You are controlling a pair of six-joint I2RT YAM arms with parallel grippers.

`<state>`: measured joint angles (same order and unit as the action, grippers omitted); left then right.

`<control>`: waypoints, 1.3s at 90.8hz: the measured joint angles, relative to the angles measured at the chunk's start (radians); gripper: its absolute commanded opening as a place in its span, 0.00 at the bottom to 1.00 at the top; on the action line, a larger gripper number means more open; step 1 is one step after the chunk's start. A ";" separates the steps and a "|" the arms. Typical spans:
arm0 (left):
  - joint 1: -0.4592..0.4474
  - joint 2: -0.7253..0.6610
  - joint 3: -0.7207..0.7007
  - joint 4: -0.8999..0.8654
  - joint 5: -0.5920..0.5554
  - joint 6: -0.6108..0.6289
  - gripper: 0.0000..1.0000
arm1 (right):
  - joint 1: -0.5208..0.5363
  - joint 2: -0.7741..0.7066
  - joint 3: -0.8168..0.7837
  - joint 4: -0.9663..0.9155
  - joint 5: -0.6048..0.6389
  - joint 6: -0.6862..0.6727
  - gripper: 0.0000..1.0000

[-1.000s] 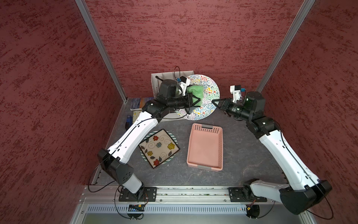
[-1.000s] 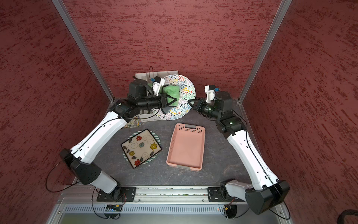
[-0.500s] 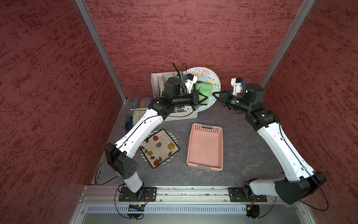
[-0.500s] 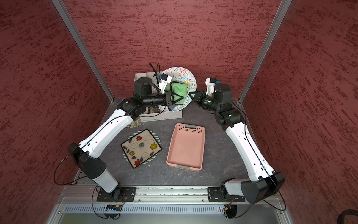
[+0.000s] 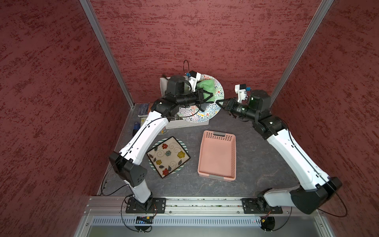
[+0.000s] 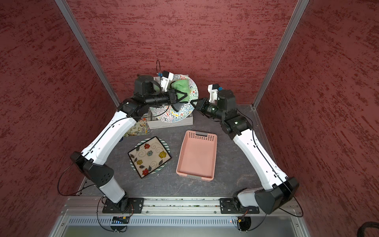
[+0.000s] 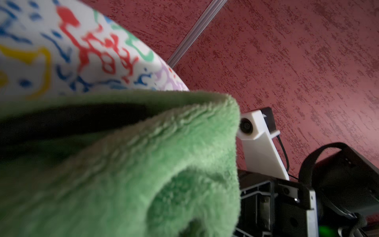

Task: Wipe the wet plate dry
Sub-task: Wipe the plate with towel.

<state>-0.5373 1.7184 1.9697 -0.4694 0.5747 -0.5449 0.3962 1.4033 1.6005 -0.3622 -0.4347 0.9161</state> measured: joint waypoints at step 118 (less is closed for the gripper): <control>0.170 -0.126 -0.143 0.772 0.256 -0.635 0.00 | -0.254 -0.156 -0.272 0.954 -0.222 0.676 0.00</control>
<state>-0.3676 1.5921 1.8267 0.3023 0.8303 -1.1797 0.1417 1.2469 1.3281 0.5922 -0.6571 1.5921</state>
